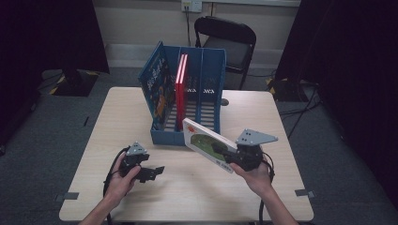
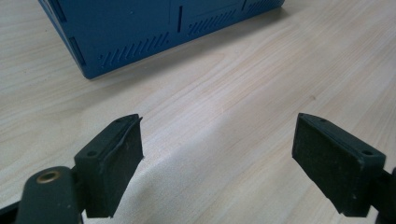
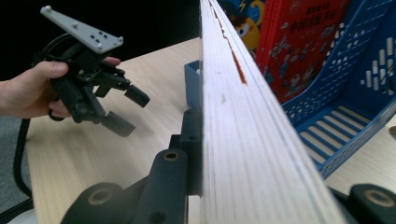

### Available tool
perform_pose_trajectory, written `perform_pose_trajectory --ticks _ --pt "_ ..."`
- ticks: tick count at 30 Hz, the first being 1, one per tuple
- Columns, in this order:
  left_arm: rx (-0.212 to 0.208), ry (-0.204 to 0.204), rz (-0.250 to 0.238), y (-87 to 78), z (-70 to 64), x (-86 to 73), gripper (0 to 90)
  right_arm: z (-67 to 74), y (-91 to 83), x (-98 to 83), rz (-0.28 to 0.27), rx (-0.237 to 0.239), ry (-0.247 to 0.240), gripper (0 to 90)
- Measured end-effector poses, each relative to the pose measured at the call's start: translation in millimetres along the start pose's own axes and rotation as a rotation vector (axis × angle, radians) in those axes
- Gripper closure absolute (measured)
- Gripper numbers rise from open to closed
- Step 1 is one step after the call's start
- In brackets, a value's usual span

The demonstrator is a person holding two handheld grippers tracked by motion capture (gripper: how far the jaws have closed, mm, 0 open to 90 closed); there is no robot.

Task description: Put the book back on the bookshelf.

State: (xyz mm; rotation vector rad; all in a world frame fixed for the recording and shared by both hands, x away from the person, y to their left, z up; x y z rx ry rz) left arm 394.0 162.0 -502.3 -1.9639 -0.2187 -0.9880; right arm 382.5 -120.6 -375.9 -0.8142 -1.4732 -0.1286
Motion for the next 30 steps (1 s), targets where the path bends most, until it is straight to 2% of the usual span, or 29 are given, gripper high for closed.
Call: perform_pose_trajectory --ticks 5,13,15,19,27,28,30 --pt "0.011 -0.007 -0.004 -0.4 1.8 0.2 16.0 -10.9 3.6 6.5 -0.012 -0.035 0.020 76.5" --pt "0.014 -0.015 -0.007 -0.5 3.5 0.4 16.0 -23.4 7.4 13.4 -0.012 -0.073 0.023 76.5" --pt "0.014 -0.014 -0.003 -0.4 3.6 0.2 16.0 -29.3 9.0 15.5 -0.008 -0.100 0.031 76.5" --pt "0.026 -0.016 -0.006 -0.5 4.3 0.3 16.0 -35.8 11.9 16.4 -0.006 -0.134 0.033 76.5" --pt "0.032 -0.021 -0.005 -0.4 5.5 0.2 16.0 -45.5 14.5 15.4 -0.010 -0.154 0.069 76.5" --pt "0.033 -0.021 -0.003 -0.4 5.7 0.0 16.0 -48.0 15.4 14.7 -0.002 -0.176 0.072 76.5" --pt "0.035 -0.023 -0.007 -0.1 5.7 0.1 16.0 -49.0 15.8 14.5 -0.002 -0.179 0.075 76.5"
Point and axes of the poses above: each handheld gripper's, and its own axes: y roughly forward along the jaws, x roughly out of its top, z roughly to its left, the point moved 6 cm from there along y, roughly forward along the jaws, and after that the axes turned 8 degrees about -y, right-handed, at the moved point
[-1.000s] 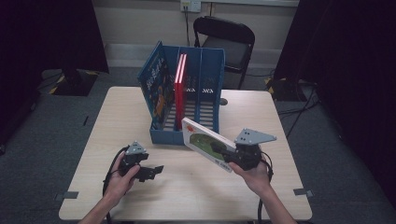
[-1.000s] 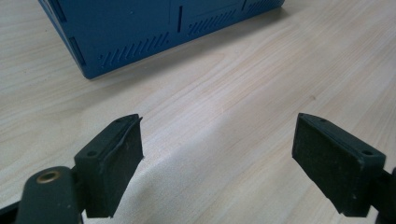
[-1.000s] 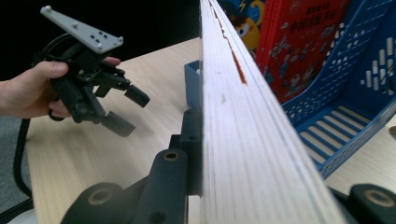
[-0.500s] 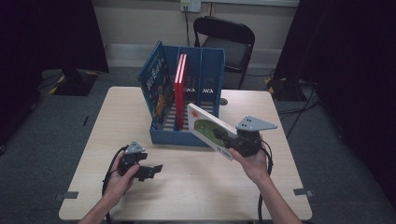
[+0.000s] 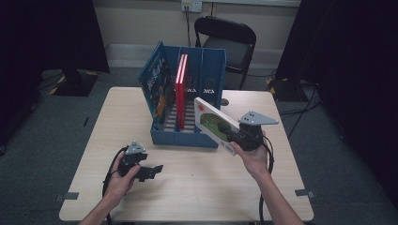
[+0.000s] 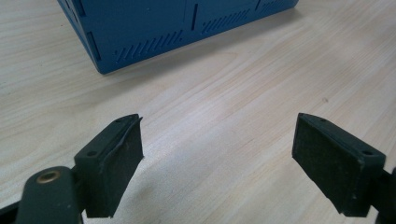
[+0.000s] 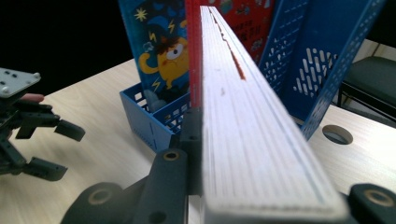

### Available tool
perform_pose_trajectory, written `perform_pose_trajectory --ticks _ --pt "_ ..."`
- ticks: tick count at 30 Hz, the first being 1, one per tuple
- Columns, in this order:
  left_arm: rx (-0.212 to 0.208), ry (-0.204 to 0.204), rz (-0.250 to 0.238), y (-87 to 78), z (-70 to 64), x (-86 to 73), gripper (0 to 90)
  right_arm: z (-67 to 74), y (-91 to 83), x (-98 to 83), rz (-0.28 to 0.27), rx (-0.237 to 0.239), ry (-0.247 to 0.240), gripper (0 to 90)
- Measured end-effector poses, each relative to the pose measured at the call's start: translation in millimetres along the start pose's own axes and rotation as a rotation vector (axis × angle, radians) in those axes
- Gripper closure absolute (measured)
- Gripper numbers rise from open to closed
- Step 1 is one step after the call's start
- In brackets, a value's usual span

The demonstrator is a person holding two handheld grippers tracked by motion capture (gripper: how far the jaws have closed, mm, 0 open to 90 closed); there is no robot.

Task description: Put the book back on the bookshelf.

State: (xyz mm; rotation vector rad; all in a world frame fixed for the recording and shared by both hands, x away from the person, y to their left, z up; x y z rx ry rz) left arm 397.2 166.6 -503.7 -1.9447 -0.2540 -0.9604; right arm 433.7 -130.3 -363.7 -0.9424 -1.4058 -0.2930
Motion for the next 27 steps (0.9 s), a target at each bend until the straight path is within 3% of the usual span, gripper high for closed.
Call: perform_pose_trajectory --ticks 15,27 --pt "0.013 -0.010 0.007 0.2 1.8 -0.5 16.0 -15.4 21.3 -1.9 0.032 -0.087 0.053 76.5" --pt "0.015 -0.006 0.011 0.1 1.9 -0.8 16.1 -21.1 35.3 3.7 0.039 -0.154 0.049 76.5"
Point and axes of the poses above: each handheld gripper's, and its own axes: y roughly forward along the jaws, x roughly out of its top, z roughly to its left, the point moved 6 cm from there along y, roughly forward along the jaws, and after that the axes turned 8 degrees about -y, right-handed, at the moved point
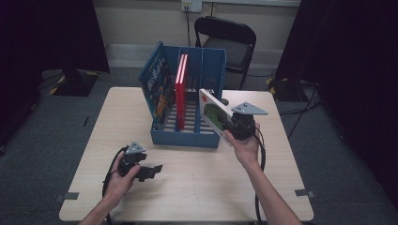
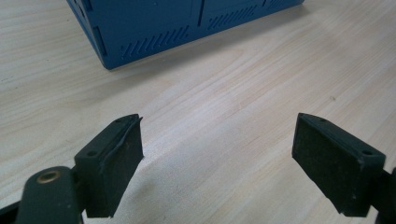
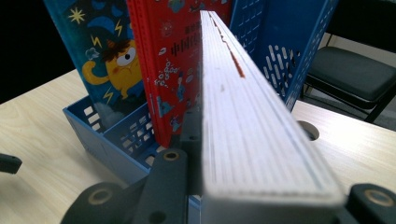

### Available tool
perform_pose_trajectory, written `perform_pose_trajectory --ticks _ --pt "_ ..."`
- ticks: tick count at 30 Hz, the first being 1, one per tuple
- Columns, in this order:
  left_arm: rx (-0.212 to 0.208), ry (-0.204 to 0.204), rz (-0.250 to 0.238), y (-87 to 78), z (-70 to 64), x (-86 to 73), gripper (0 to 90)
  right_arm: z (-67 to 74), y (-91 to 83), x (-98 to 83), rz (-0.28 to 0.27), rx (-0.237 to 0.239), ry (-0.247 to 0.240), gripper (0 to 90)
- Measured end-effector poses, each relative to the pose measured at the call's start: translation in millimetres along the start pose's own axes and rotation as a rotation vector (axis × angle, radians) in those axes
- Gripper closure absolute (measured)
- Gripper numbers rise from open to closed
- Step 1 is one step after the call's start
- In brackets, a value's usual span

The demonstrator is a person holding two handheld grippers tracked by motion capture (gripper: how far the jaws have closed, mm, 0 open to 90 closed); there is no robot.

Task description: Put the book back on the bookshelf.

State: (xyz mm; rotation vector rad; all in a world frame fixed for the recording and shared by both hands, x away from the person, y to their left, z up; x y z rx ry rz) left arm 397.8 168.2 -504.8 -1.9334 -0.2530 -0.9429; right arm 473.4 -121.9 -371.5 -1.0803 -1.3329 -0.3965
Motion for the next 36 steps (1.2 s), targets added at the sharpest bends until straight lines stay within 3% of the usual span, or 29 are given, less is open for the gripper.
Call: perform_pose_trajectory --ticks 11,23,26,36 --pt "0.008 0.005 0.003 1.7 -0.5 -0.4 16.2 -7.3 11.7 6.9 0.011 -0.066 0.025 76.6" --pt "0.011 0.010 0.008 0.5 0.1 -0.8 16.2 -10.9 40.5 15.9 0.030 -0.123 0.045 76.5" --pt "0.009 0.007 0.010 0.8 0.7 -0.9 16.2 -14.1 48.5 16.8 0.034 -0.158 0.052 76.5" --pt "0.008 0.009 0.011 1.3 -0.1 -1.0 16.2 -15.9 66.6 17.7 0.038 -0.178 0.086 76.5"
Point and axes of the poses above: each handheld gripper's, and its own axes: y roughly forward along the jaws, x roughly out of its top, z roughly to its left, the point moved 6 cm from there along y, roughly forward along the jaws, and after that the axes turned 8 degrees about -y, right-handed, at the moved point
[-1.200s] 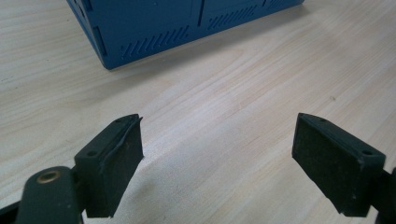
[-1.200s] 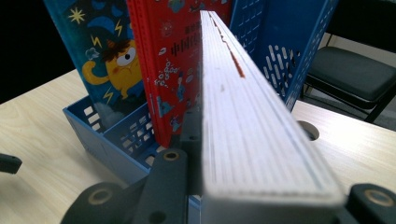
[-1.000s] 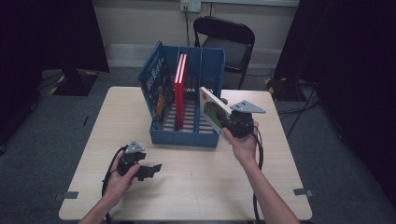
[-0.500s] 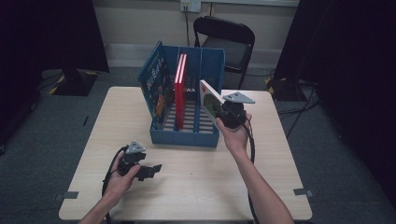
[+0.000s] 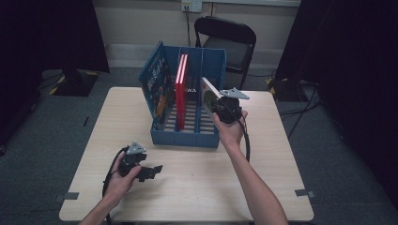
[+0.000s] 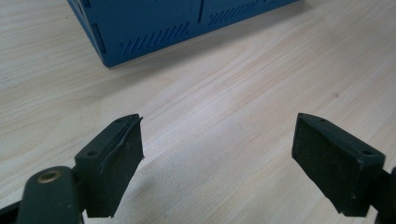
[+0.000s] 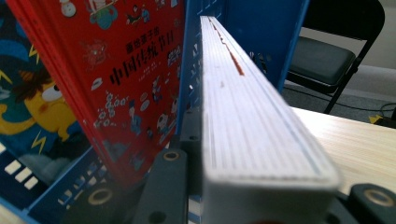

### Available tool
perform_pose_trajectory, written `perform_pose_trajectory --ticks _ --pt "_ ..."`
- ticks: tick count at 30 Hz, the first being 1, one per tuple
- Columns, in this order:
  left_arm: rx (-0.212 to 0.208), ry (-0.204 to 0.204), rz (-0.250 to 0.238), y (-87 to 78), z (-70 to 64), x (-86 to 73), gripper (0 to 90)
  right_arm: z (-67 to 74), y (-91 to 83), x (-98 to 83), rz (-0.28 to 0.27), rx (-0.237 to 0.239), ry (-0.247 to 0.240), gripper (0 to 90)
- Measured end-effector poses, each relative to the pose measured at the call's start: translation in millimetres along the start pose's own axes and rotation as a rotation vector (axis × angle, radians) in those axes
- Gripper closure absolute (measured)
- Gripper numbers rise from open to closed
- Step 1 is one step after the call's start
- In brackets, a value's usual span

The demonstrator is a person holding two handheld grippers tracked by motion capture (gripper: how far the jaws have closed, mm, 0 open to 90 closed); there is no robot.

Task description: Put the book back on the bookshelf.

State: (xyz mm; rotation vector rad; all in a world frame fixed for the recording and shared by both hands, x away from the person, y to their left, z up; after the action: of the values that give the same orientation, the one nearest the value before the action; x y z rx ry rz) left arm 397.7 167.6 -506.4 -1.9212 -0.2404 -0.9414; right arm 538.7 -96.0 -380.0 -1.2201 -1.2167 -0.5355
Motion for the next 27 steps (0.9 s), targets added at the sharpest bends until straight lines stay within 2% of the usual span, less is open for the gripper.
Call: perform_pose_trajectory --ticks 5,6,11,15,19,27 --pt "-0.001 0.000 0.002 0.2 0.0 -0.2 16.3 -0.4 6.2 0.4 -0.004 -0.017 0.013 76.5" --pt "0.000 0.005 0.000 -0.6 0.0 -0.1 16.3 -0.4 6.6 1.4 -0.006 -0.020 0.030 76.5" --pt "-0.002 -0.001 0.001 0.2 0.0 -0.2 16.3 1.3 7.0 2.2 -0.009 -0.023 0.022 76.5" --pt "-0.002 0.002 0.001 0.0 -0.5 -0.2 16.3 0.8 8.9 1.8 -0.007 -0.038 0.037 76.5" --pt "-0.002 0.008 0.006 -0.4 0.1 -0.4 16.3 6.3 15.2 -1.5 0.002 -0.050 0.028 76.5" --pt "-0.005 0.001 0.003 0.8 -0.9 -0.7 16.3 3.9 30.2 -9.3 0.021 -0.050 0.040 76.5"
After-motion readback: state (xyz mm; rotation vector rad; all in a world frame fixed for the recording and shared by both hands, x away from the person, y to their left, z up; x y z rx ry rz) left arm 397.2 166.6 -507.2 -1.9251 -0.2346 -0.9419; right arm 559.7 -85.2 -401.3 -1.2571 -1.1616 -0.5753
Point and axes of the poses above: each handheld gripper's, and its own axes: y roughly forward along the jaws, x roughly out of its top, z roughly to its left, the point moved 6 cm from there along y, roughly forward along the jaws, and after that the axes turned 8 degrees about -y, right-handed, at the moved point
